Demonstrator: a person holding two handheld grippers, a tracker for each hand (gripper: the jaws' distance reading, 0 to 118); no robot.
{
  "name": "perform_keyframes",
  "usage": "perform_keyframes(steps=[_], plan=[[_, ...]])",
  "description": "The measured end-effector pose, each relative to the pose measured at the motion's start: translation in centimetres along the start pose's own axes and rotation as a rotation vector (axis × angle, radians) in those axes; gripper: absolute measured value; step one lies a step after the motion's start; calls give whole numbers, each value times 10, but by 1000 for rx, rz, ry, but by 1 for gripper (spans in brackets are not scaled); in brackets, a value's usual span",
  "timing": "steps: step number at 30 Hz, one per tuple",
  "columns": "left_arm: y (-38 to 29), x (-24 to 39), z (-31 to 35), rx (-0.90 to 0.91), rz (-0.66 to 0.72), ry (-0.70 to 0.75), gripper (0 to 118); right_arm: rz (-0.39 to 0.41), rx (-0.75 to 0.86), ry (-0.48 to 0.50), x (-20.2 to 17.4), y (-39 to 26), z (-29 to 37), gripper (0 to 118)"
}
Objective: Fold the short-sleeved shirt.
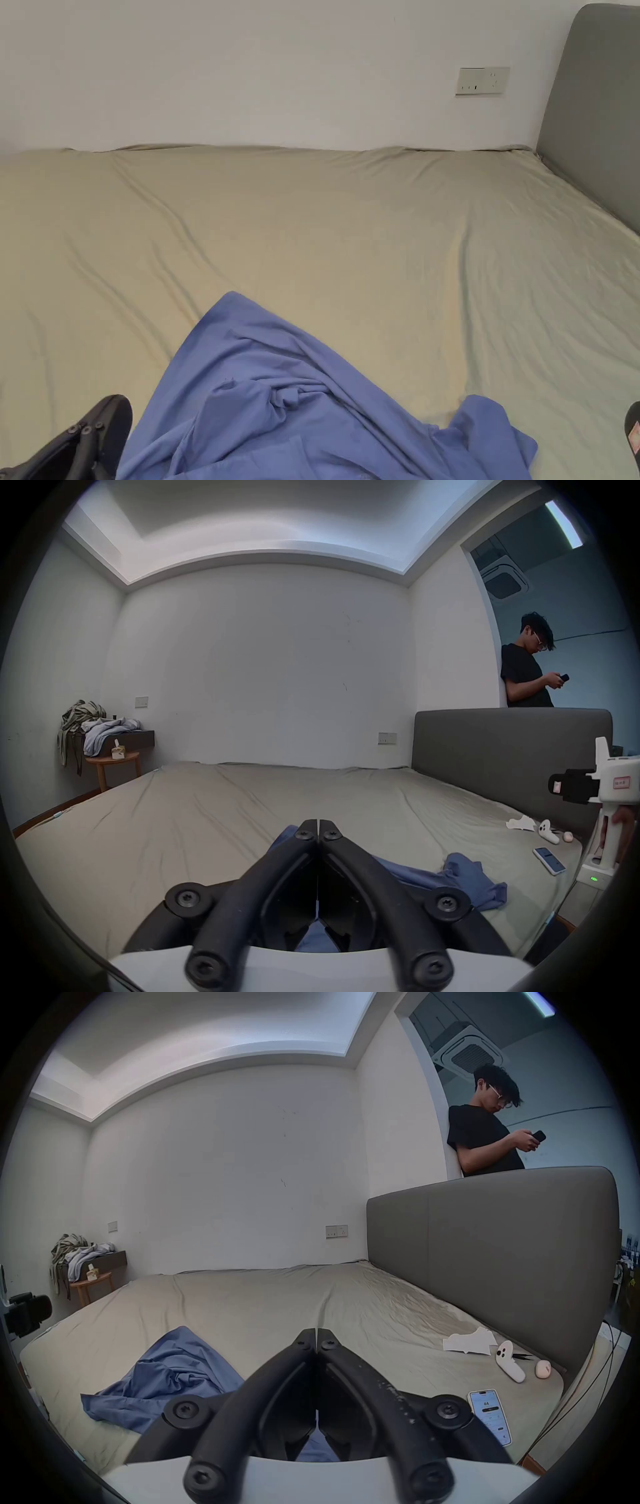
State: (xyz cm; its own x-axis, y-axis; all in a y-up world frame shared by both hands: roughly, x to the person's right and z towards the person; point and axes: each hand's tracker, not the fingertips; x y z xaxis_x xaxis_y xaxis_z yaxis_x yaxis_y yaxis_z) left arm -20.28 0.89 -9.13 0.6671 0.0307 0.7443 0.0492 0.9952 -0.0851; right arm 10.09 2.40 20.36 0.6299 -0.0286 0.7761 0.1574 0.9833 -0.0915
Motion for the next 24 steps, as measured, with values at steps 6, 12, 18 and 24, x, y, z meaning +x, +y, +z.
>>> perform_keyframes(steps=[6, 12, 18, 24], plan=[[-7, -13, -62, -145, 87, -35, 0, 1, -80, 5, -5, -14, -20, 2], [10, -44, -231, -327, 164, -75, 118, 19, -133, 22, -12, -21, -52, 2], [-12, -53, -399, -576, 126, -42, 118, 17, -198, 1, -15, -32, -89, 2], [-84, -61, -515, -867, 179, 21, 92, 25, -263, -34, -11, -45, -118, 2]])
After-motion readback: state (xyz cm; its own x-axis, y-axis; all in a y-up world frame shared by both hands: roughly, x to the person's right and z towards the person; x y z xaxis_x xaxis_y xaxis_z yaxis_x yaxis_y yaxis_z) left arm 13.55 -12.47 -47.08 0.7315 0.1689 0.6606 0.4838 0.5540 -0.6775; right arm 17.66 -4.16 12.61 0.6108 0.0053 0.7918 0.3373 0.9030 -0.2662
